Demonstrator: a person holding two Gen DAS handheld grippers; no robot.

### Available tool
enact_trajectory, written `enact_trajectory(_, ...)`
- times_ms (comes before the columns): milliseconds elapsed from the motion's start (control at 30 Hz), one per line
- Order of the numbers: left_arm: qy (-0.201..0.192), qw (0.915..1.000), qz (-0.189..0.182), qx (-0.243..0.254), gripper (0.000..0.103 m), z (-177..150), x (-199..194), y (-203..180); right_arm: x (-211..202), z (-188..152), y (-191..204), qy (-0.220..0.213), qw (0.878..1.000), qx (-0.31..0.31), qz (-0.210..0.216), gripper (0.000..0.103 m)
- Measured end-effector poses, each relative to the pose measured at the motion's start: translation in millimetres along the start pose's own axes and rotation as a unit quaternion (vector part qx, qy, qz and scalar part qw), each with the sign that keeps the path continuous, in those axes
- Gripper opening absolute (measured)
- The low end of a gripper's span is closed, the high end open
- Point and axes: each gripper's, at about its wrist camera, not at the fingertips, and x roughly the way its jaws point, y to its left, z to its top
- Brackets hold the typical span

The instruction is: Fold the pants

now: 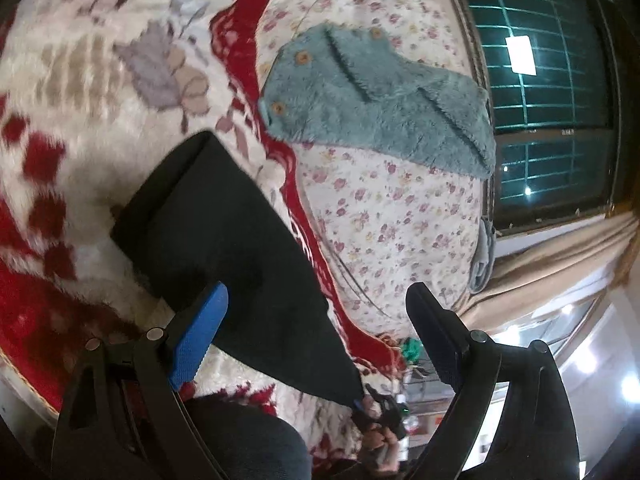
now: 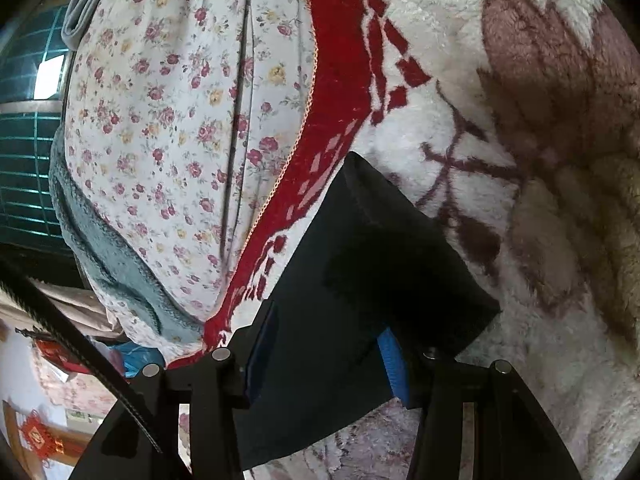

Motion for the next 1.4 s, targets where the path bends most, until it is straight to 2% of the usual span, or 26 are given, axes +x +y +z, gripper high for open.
enact_trajectory(167,0.057,0.9960,-0.038,-0.057,0.091,-8,15,18,0,0,1,-0.002,1.000,-0.003,-0.003,0.048)
enact_trajectory(233,0.086,0.9939,-0.034,-0.059,0.091,-13,26,20,0,0,1,-0.001,1.000,-0.004,-0.003,0.048)
enact_trajectory(367,0.106,0.9917,-0.024,-0.069,0.091,-15,40,23,0,1,2,-0.003,1.000,-0.007,-0.004,0.048)
enact_trajectory(467,0.100,0.9924,-0.020,-0.068,0.091,-13,44,22,0,1,2,-0.003,1.000,-0.008,-0.004,0.048)
enact_trajectory(733,0.084,0.9923,-0.048,-0.077,0.091,-7,44,22,1,1,2,-0.004,1.000,-0.009,-0.004,0.048)
enact_trajectory(900,0.046,0.9951,-0.048,-0.073,0.091,0,41,22,1,0,2,-0.005,1.000,-0.005,0.000,0.048)
enact_trajectory(1000,0.012,0.9978,-0.028,-0.059,0.091,0,38,22,0,0,2,-0.005,1.000,-0.005,0.000,0.048)
enact_trajectory(1200,-0.020,0.9984,-0.040,-0.034,0.090,0,34,13,-1,1,2,-0.011,1.000,-0.004,0.004,0.048)
enact_trajectory(1233,-0.021,0.9987,-0.041,-0.024,0.088,1,35,11,-2,0,2,-0.012,1.000,-0.004,0.005,0.048)
enact_trajectory(1267,-0.016,0.9993,-0.032,-0.013,0.078,2,39,9,-3,-1,2,-0.014,1.000,-0.006,0.008,0.048)
enact_trajectory(1300,-0.008,0.9998,-0.016,-0.007,0.064,3,43,8,-3,-1,4,-0.015,1.000,-0.012,0.009,0.048)
enact_trajectory(1400,0.019,0.9985,0.034,-0.038,0.045,9,58,22,-10,-1,11,-0.033,0.999,-0.033,-0.005,0.045)
